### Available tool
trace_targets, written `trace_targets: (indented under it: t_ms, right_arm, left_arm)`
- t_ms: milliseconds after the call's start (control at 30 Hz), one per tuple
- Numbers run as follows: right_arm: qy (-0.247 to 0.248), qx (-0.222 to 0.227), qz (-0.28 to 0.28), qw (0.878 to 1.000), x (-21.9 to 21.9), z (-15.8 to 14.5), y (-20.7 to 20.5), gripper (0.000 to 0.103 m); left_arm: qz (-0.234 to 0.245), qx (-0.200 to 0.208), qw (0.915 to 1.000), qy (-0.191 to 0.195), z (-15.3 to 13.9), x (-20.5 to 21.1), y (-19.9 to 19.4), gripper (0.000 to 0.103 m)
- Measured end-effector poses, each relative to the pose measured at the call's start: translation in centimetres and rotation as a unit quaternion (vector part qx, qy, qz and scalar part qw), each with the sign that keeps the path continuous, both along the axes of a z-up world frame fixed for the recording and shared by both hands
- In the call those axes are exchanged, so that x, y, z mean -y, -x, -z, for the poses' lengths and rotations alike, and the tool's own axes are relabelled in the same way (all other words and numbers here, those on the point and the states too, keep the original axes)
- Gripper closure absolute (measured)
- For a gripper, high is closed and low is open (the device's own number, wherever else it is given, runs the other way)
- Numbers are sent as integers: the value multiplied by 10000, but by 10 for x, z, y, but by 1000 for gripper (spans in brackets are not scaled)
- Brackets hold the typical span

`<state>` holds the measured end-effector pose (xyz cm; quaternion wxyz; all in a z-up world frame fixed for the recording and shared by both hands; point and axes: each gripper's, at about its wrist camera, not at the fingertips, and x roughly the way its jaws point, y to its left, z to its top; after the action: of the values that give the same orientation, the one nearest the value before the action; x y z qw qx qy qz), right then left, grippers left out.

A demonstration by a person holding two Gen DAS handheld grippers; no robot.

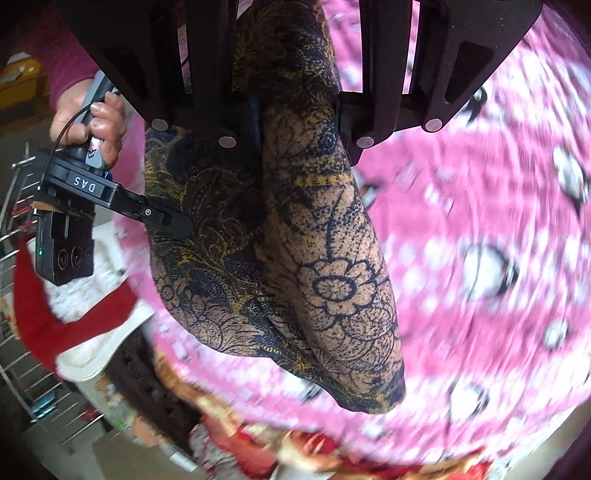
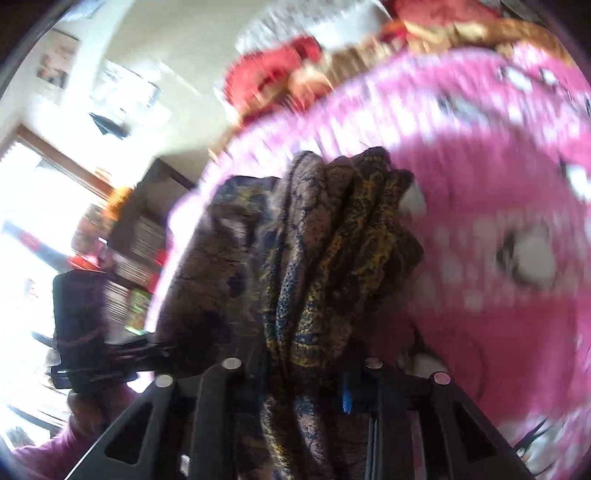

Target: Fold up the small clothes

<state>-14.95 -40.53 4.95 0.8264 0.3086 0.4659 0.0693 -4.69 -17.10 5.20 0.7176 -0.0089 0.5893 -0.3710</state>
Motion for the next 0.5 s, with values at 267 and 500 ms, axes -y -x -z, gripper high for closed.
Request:
trace_targets:
  t_ms: [267, 500]
  right_arm:
    - [1005, 54, 479, 9938, -4, -28, 29, 53]
    - [1492, 555, -253, 9869, -55, -47, 18, 53]
  left_arm:
    - [-609, 578, 9961, -266, -10, -24, 16, 42]
    - [-825, 1268, 9871, -533, -20, -16, 26, 32]
